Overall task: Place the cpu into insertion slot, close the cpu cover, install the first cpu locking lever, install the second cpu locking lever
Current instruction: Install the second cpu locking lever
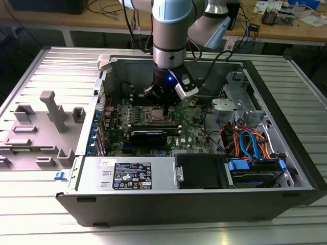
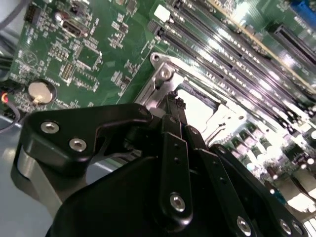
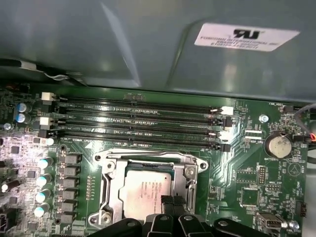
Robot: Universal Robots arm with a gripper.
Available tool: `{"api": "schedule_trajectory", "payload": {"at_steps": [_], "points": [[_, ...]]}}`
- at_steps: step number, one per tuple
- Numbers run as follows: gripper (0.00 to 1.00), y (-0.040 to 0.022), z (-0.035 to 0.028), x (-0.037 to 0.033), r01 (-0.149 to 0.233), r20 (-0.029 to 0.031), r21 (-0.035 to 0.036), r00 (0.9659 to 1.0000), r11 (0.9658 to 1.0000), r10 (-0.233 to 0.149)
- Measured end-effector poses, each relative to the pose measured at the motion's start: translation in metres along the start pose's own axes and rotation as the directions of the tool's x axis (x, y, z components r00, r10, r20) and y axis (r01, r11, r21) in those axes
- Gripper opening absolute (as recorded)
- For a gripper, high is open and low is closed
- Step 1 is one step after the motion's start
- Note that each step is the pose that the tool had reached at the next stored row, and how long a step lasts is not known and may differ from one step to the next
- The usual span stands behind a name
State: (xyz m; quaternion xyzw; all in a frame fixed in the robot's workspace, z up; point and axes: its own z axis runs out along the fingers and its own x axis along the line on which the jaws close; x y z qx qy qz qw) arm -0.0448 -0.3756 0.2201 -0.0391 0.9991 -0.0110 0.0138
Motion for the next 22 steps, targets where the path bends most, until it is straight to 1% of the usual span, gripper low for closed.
{"api": "schedule_trajectory", "payload": {"at_steps": [3,4,5,9,14,22], "points": [[0.11,-0.0006,-0.0094,-0.0002,0.0,0.0,0.0,1.0,1.0,0.0],[0.11,-0.0009,-0.012,-0.0003,0.0,-0.0001,0.0001,1.0,1.0,0.0],[0.11,-0.0014,-0.0131,-0.0004,0.0,0.0,0.0001,1.0,1.0,0.0],[0.11,-0.0065,-0.0135,0.0,0.0,-0.0005,-0.0001,1.0,1.0,0.0],[0.11,-0.0161,-0.0133,0.0008,0.0,-0.0006,-0.0001,1.0,1.0,0.0],[0.11,-0.0177,-0.0133,0.0009,0.0,-0.0006,0.0,1.0,1.0,0.0]]}}
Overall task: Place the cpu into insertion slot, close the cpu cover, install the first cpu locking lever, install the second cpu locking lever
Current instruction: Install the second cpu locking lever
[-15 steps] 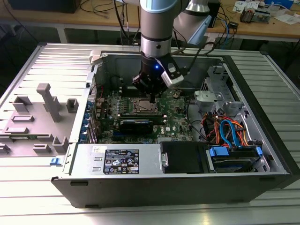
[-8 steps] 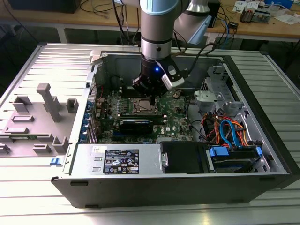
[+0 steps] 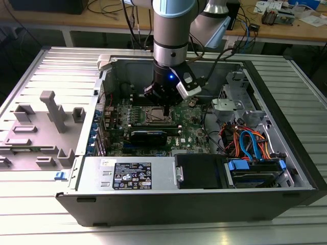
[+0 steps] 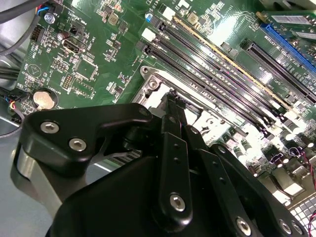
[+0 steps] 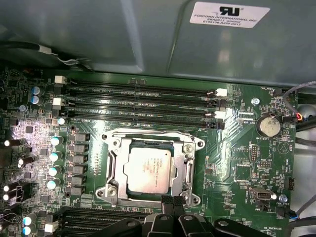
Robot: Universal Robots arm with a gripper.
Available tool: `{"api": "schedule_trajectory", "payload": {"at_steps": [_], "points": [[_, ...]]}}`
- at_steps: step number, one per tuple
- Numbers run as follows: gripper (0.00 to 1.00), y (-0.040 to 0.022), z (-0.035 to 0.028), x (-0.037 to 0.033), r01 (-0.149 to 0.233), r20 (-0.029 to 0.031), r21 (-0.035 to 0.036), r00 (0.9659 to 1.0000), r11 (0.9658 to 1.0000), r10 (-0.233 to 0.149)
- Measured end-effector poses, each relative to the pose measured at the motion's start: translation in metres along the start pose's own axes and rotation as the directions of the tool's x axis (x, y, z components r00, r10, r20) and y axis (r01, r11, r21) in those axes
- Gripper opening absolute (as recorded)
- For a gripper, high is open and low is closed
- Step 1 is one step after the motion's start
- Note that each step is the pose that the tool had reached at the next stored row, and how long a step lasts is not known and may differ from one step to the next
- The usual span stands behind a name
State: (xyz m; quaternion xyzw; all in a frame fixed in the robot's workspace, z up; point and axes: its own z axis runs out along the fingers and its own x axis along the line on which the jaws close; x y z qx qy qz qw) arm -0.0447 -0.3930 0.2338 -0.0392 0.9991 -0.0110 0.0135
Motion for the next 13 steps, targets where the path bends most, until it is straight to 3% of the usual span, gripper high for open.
{"api": "schedule_trajectory", "payload": {"at_steps": [9,13], "points": [[0.11,-0.001,-0.0003,0.001,0.001,0.0,-0.0006,1.0,1.0,-0.001],[0.11,-0.0023,-0.0063,0.0019,0.001,-0.0002,-0.0034,1.0,1.0,-0.001]]}}
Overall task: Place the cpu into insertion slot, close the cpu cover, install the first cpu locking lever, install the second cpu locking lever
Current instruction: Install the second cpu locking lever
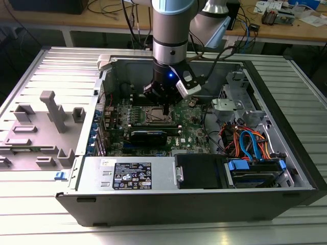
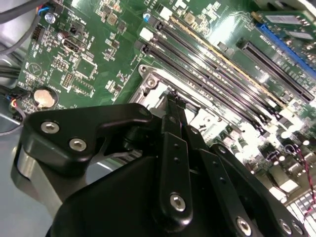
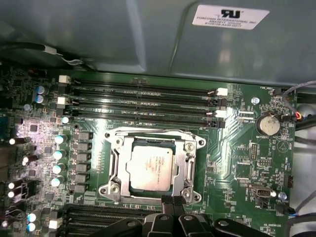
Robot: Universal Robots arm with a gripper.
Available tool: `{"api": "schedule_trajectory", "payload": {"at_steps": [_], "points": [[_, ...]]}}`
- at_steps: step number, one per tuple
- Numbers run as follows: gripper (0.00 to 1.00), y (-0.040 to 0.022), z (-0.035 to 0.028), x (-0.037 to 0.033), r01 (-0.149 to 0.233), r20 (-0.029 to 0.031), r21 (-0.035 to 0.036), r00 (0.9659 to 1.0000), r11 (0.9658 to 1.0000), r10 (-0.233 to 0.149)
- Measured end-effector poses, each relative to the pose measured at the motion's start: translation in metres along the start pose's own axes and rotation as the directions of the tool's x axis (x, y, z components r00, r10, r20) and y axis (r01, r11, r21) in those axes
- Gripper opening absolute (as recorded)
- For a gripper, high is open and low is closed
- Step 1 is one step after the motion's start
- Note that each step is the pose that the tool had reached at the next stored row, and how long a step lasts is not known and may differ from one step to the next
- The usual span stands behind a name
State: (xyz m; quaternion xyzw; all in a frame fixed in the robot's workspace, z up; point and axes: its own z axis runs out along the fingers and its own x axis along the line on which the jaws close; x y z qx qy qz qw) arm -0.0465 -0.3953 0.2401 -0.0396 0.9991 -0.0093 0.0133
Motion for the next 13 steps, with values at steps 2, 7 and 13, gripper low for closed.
{"api": "schedule_trajectory", "payload": {"at_steps": [2,7,13], "points": [[0.11,-0.0027,0.0,0.0005,-0.001,0.0013,-0.0334,1.0,0.9994,0.001],[0.11,-0.0157,0.0006,0.0028,-0.002,-0.0036,-0.0619,1.0,0.9981,0.002],[0.11,-0.0247,0.0011,0.0037,-0.005,-0.07,-0.067,0.9975,0.9977,0.0]]}}
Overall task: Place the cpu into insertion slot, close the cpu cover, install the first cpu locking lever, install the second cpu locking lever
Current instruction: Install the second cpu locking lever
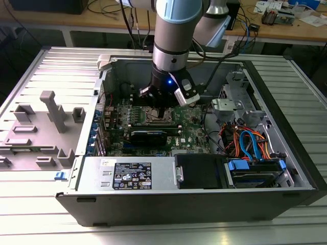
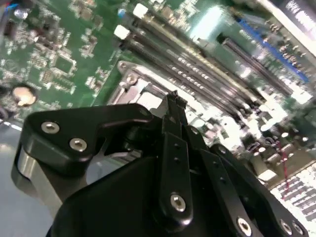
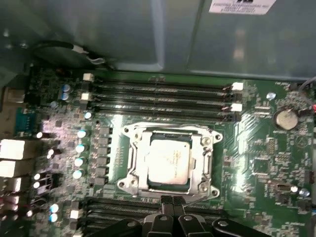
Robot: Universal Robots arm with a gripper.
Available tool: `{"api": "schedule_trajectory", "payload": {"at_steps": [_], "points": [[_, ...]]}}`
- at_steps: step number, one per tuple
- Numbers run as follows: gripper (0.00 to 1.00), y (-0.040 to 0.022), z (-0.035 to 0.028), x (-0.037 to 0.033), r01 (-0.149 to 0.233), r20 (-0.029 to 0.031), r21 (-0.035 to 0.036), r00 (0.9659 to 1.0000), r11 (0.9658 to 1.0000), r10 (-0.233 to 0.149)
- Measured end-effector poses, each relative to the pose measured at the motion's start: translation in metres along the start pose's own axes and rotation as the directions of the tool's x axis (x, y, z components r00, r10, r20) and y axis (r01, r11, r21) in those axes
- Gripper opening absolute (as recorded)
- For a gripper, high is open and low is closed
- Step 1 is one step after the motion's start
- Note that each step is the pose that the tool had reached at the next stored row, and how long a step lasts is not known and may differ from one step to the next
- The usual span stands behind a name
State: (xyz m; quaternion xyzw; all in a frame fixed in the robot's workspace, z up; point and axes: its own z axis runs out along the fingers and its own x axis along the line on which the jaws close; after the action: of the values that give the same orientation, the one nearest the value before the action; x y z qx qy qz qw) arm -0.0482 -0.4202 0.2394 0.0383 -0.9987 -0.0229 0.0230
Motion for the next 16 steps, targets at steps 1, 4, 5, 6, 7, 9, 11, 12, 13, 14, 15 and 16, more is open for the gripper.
{"api": "schedule_trajectory", "payload": {"at_steps": [1,4,5,6,7,9,11,12,13,14,15,16], "points": [[0.11,-0.0027,0.0,0.0005,0.0,0.0,-0.0001,1.0,1.0,0.0],[0.11,-0.0072,0.001,0.0071,0.0,0.0,-0.0001,1.0,1.0,0.0],[0.11,-0.0073,0.0015,0.009,0.0,0.0001,-0.0002,1.0,1.0,0.0],[0.11,-0.0073,0.0017,0.0095,0.0,0.0,-0.0002,1.0,1.0,0.0],[0.11,-0.0073,0.0017,0.0096,0.0,-0.0001,0.0,1.0,1.0,0.0],[0.11,-0.0073,0.0018,0.0098,0.0,0.0,-0.0001,1.0,1.0,0.0],[0.11,-0.0073,0.0019,0.01,0.0,0.0,-0.0001,1.0,1.0,0.0],[0.11,-0.0072,0.0022,0.0108,0.0,-0.0001,-0.0002,1.0,1.0,0.0],[0.11,-0.0072,0.0026,0.0116,0.0,0.0,-0.0002,1.0,1.0,0.0],[0.11,-0.0072,0.0026,0.0117,0.0,-0.0001,-0.0001,1.0,1.0,0.0],[0.11,-0.0072,0.0027,0.0118,0.0,0.0,-0.0002,1.0,1.0,0.0],[0.11,-0.0073,0.0028,0.0118,0.0,0.0001,-0.0007,1.0,1.0,0.0]]}}
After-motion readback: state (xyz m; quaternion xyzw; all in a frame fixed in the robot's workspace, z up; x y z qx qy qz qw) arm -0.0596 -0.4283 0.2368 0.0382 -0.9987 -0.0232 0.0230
